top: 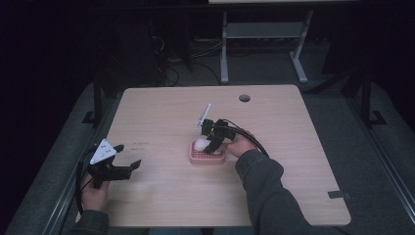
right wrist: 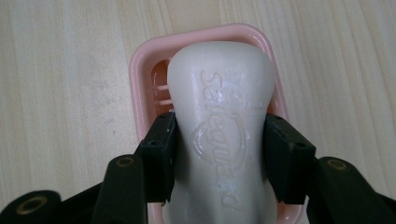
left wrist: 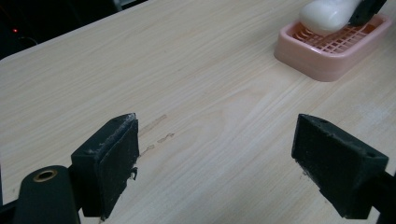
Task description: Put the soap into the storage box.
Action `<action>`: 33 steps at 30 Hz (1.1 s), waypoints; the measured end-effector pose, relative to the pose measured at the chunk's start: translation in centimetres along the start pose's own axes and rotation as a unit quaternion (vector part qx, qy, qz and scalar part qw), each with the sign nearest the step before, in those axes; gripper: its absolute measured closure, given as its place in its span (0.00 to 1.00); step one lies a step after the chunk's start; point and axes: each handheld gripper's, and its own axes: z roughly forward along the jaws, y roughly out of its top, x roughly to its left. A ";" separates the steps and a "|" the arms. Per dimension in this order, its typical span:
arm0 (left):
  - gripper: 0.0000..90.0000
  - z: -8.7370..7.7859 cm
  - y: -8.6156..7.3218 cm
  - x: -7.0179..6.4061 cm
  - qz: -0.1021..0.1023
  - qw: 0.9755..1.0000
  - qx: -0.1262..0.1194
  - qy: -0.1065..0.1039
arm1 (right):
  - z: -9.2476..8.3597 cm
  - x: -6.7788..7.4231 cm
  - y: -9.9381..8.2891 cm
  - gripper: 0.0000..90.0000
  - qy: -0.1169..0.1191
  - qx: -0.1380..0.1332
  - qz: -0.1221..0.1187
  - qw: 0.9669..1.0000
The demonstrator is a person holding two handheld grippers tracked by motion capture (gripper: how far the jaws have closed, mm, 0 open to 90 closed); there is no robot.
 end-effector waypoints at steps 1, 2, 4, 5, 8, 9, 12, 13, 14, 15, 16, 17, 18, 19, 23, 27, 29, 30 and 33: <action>0.16 0.0 0.0 0.0 0.000 1.000 0.000 0.000 | 0.1 0.0 0.0 0.54 0.001 0.001 0.001 1.000; 0.16 0.0 0.0 0.0 0.000 1.000 0.000 0.000 | 0.2 0.0 0.0 0.54 0.003 0.003 0.003 1.000; 0.16 0.0 0.0 0.0 0.000 1.000 0.000 0.000 | 0.3 0.0 0.0 0.54 0.003 0.004 0.005 1.000; 0.16 0.0 0.0 0.0 0.001 1.000 -0.001 0.000 | 0.4 0.0 0.0 0.54 0.004 0.004 0.006 1.000; 0.16 0.0 0.0 0.0 -0.001 1.000 -0.002 0.000 | 0.6 -0.1 0.0 0.54 0.006 0.006 0.005 1.000; 0.16 0.0 0.0 0.0 -0.001 1.000 -0.001 0.001 | 0.7 -0.1 0.0 0.54 0.005 0.006 0.003 1.000; 0.16 0.0 0.0 0.0 -0.001 1.000 -0.002 0.000 | 0.8 -0.1 0.0 0.54 0.006 0.006 0.005 1.000; 0.16 0.0 0.0 0.0 -0.001 1.000 -0.001 0.000 | 0.8 0.0 0.0 0.54 0.005 0.006 0.005 1.000; 0.16 0.0 0.0 0.0 -0.001 1.000 -0.001 0.000 | 0.8 0.0 0.1 0.54 0.005 0.006 0.004 1.000; 0.16 0.0 0.0 0.0 -0.001 1.000 -0.001 0.000 | 0.8 0.0 0.1 0.54 0.005 0.006 0.004 1.000; 0.16 0.0 0.0 0.0 0.000 1.000 -0.002 0.000 | 0.8 0.0 0.1 0.54 0.005 0.005 0.004 1.000; 0.16 0.0 0.0 0.0 -0.001 1.000 -0.002 0.000 | 0.8 0.0 0.1 0.54 0.006 0.005 0.005 1.000; 0.16 0.0 0.0 0.0 -0.001 1.000 -0.001 0.000 | 0.8 0.0 0.1 0.54 0.006 0.005 0.005 1.000; 0.16 0.0 0.0 0.0 -0.001 1.000 -0.001 0.000 | 0.8 0.0 0.1 0.54 0.005 0.005 0.005 1.000; 0.16 0.0 0.0 0.0 0.000 1.000 -0.002 0.000 | 0.8 0.0 0.1 0.53 0.007 0.006 0.005 1.000; 0.16 0.0 0.0 0.1 -0.001 1.000 -0.002 0.000 | 0.9 0.0 0.1 0.54 0.007 0.006 0.006 1.000; 0.16 0.0 0.0 0.0 -0.001 1.000 -0.001 0.000 | 0.8 0.0 0.1 0.53 0.006 0.005 0.005 1.000; 0.16 0.0 0.0 0.0 -0.001 1.000 -0.001 0.000 | 0.8 0.0 0.1 0.53 0.007 0.005 0.007 1.000; 0.16 0.0 0.0 0.1 -0.001 1.000 -0.001 0.000 | 0.9 0.0 0.1 0.53 0.008 0.007 0.007 1.000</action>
